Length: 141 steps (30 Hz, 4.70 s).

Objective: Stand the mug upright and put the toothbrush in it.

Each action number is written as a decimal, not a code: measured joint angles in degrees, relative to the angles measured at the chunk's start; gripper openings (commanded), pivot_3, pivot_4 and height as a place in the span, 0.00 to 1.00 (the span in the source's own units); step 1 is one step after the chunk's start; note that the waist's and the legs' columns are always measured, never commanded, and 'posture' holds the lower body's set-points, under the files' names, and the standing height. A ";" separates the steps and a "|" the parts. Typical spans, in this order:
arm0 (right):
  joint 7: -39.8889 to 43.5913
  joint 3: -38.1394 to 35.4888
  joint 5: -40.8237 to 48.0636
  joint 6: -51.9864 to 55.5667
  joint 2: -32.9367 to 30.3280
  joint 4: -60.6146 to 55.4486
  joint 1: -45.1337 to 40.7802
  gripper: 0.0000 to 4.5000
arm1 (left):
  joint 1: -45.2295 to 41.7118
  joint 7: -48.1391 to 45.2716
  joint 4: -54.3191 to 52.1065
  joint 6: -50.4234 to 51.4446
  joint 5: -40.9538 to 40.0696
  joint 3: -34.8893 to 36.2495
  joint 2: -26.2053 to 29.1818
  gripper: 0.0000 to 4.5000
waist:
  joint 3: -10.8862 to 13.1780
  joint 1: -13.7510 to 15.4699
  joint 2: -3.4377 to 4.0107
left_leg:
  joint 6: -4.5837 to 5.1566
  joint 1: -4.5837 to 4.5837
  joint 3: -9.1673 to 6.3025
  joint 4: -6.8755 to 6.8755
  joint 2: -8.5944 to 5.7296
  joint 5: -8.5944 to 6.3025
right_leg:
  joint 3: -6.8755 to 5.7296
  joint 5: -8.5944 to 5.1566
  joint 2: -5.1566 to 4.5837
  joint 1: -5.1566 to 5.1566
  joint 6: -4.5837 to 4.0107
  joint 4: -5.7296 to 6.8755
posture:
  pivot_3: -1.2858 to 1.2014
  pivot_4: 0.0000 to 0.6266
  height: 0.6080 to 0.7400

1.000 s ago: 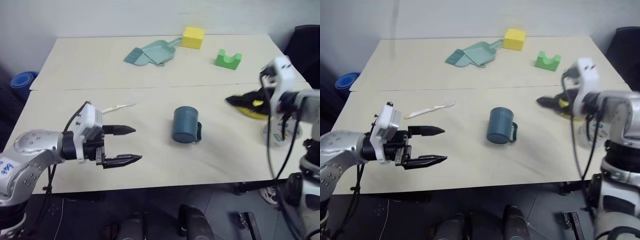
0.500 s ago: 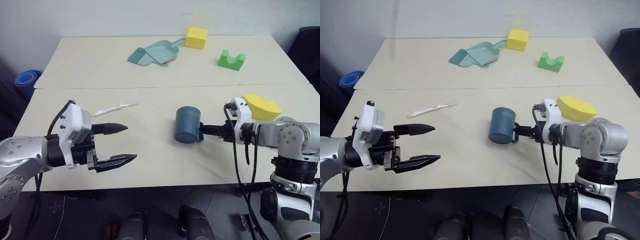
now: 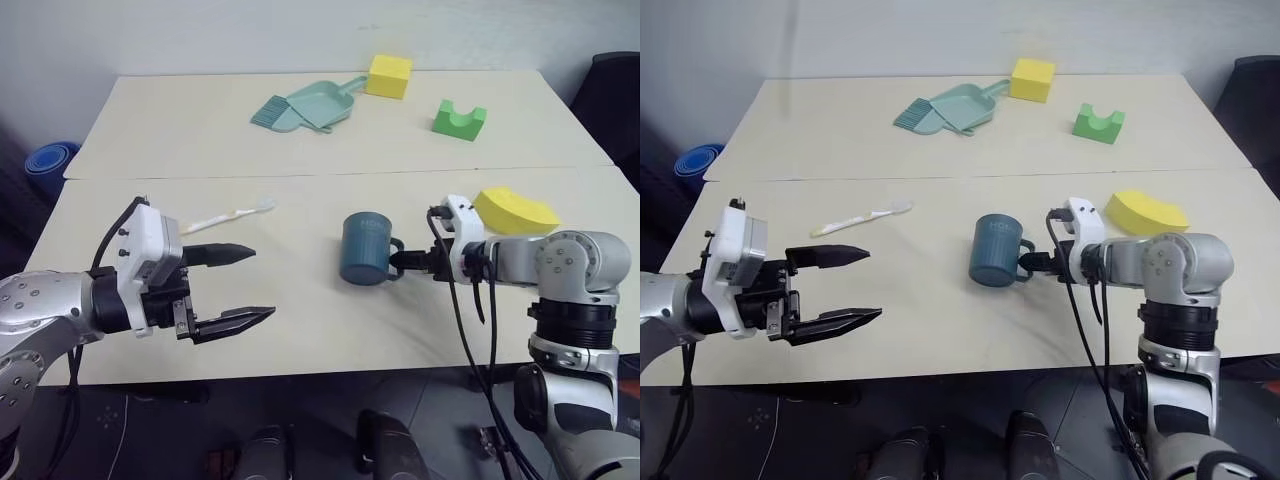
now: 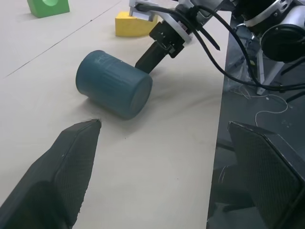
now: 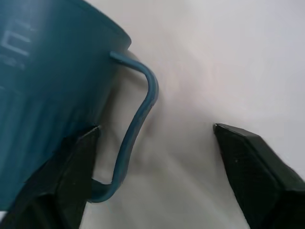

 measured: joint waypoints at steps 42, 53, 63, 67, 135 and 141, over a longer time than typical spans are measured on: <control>3.39 14.12 -31.33 -97.07 15.46 9.88 21.36 0.13 | -5.07 1.92 6.55 1.03 -2.64 -1.11 2.87 1.00 | -0.03 -1.13 -0.05 | -0.07 0.04 -0.06 -0.11 0.04 0.01 | 0.00 0.00 0.04 0.01 0.00 -0.10 | 0.52 0.24 1.00; 11.07 12.39 -27.09 -87.40 7.30 -5.50 30.62 0.86 | -2.42 1.16 8.08 0.58 -0.95 -1.13 2.81 1.00 | -0.01 -0.66 -0.03 | -0.07 0.05 -0.04 -0.10 0.06 0.00 | 0.03 0.00 0.04 0.01 0.00 -0.09 | 0.52 0.24 1.00; 34.55 -3.98 0.13 -53.66 -25.20 -21.12 32.93 0.86 | 14.26 -3.35 11.71 -0.95 6.88 15.31 3.91 1.00 | 0.06 -0.62 0.10 | 0.05 0.03 0.09 -0.15 0.10 -0.07 | 0.04 -0.06 0.08 0.00 -0.10 -0.31 | 0.52 0.24 1.00; 46.60 -10.85 11.97 -44.35 -35.83 -21.52 31.86 0.86 | 22.89 -8.47 17.82 -4.59 13.55 23.20 3.95 1.00 | 0.05 -0.48 0.03 | 0.09 0.08 0.16 -0.16 0.14 -0.12 | 0.04 -0.17 0.09 0.04 -0.30 -0.36 | 0.52 0.24 1.00; 23.66 -45.96 56.35 -24.98 -45.35 -36.18 46.97 0.99 | -60.83 -23.12 116.26 -47.01 62.70 -24.74 -19.88 0.06 | -0.02 2.47 -1.18 | 0.36 -0.26 0.19 0.75 0.07 -0.32 | -0.43 0.03 -0.14 0.03 -0.03 0.08 | 0.52 0.24 1.00; 23.98 -41.90 53.41 -27.54 -46.24 -35.19 43.81 0.99 | -60.98 -24.73 107.03 -42.29 50.76 -14.62 -26.52 0.06 | -0.01 2.67 -1.20 | 0.39 -0.40 0.06 0.90 0.06 -0.35 | -0.46 0.07 -0.16 0.03 0.04 0.08 | 0.52 0.24 1.00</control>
